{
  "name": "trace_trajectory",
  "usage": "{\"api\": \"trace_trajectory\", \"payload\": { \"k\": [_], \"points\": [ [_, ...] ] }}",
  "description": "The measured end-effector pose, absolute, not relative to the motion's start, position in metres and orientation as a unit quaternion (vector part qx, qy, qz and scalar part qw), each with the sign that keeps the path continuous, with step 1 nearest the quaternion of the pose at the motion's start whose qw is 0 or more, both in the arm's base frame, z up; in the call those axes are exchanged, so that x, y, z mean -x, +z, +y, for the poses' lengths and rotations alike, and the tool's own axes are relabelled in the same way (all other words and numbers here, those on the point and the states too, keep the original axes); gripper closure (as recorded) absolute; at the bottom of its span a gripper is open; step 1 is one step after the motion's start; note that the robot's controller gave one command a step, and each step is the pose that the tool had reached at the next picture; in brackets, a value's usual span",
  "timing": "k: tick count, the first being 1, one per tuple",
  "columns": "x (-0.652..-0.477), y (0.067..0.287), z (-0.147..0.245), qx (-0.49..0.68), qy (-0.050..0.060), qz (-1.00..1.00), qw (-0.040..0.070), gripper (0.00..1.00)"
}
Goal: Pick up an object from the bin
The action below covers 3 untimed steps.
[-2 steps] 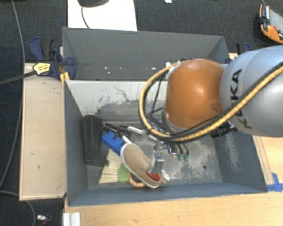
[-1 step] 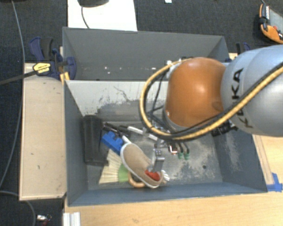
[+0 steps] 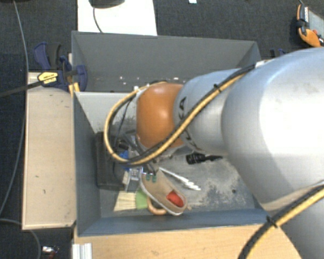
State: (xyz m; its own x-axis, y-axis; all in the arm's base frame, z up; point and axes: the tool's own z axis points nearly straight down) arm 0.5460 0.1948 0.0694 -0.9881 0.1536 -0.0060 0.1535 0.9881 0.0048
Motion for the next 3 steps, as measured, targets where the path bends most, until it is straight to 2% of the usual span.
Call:
{"api": "trace_trajectory", "payload": {
  "k": [1,2,3],
  "points": [
    [-0.555,0.162,0.171,-0.23,0.003,0.973,0.007,0.0],
    [-0.577,0.101,0.157,-0.232,0.0,0.973,-0.002,0.0],
    [-0.565,0.077,0.179,-0.383,0.009,0.924,0.014,0.0]
  ]
}}
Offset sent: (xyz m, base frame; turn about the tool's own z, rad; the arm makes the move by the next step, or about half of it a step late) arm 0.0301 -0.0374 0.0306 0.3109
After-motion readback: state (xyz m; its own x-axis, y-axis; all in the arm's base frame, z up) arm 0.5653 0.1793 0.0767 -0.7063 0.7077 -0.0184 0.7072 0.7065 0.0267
